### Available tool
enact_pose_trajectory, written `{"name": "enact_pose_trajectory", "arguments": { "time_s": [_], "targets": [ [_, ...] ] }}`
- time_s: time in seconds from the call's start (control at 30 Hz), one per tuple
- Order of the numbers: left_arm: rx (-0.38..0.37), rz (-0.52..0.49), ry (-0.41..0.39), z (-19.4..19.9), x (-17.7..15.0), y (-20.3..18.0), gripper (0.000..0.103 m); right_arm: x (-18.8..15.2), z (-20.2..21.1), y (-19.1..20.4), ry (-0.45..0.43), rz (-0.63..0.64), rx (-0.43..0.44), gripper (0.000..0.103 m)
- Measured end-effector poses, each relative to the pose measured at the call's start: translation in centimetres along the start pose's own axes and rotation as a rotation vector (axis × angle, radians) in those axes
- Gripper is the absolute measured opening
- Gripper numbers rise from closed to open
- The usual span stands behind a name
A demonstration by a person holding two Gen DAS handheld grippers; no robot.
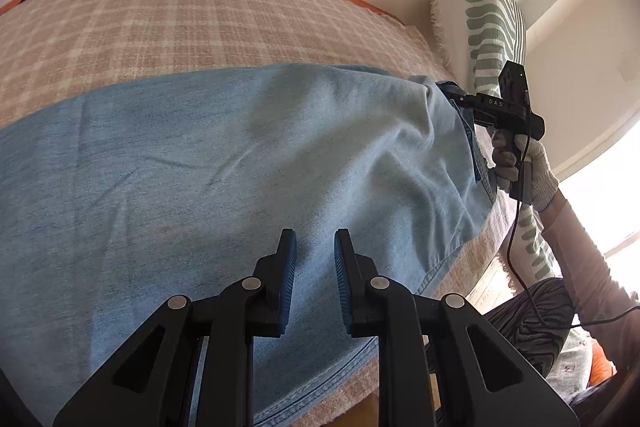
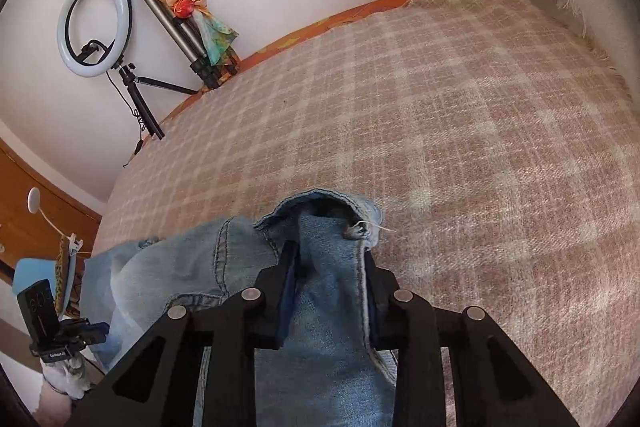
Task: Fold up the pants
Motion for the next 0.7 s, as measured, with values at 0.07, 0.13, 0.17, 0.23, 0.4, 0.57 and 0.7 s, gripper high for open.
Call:
{"name": "enact_pose_trajectory", "arguments": {
  "time_s": [0.07, 0.13, 0.17, 0.23, 0.4, 0.57, 0.7],
  "targets": [
    [0.007, -0.009, 0.007, -0.1, -0.1, -0.1, 0.018, -0.3, 1.2, 0.2, -0.027, -0.016, -0.026, 0.012],
    [0.006, -0.008, 0.009, -0.1, -0.2, 0.0, 0.018, -0.2, 3.5, 0.7, -0.081, -0.018, -0.049, 0.008],
    [0.003, -0.004, 0.01, 0.0, -0.3, 0.1, 0.018, 0.0, 4.7, 0.7, -0.102, -0.033, -0.061, 0.007],
    [0.004, -0.002, 0.014, 0.0, -0.5, 0.2, 0.018, 0.3, 6.4, 0.4, -0.125, -0.054, -0.118, 0.007],
    [0.004, -0.02, 0.006, 1.1, -1.4, 0.0, 0.018, -0.2, 3.1, -0.7, -0.048, -0.027, -0.31, 0.008],
    [-0.008, -0.124, -0.013, 3.1, -2.5, -2.4, 0.031, -0.3, 3.3, 0.4, -0.07, 0.046, -0.449, 0.043],
    [-0.011, -0.189, 0.013, 3.7, -3.9, -3.9, 0.045, -1.3, 6.5, 3.5, -0.129, 0.127, -0.439, 0.056]
  ]
}}
Point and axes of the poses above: each gripper's, at about its wrist camera, not at the fingertips, and z roughly against the way its jaws point, y to its left, x to its top, the point moved 3 cm from there along -z, roughly the way its jaws point, and after that the axes turned 2 degrees about -z, right-handed, at the moved point
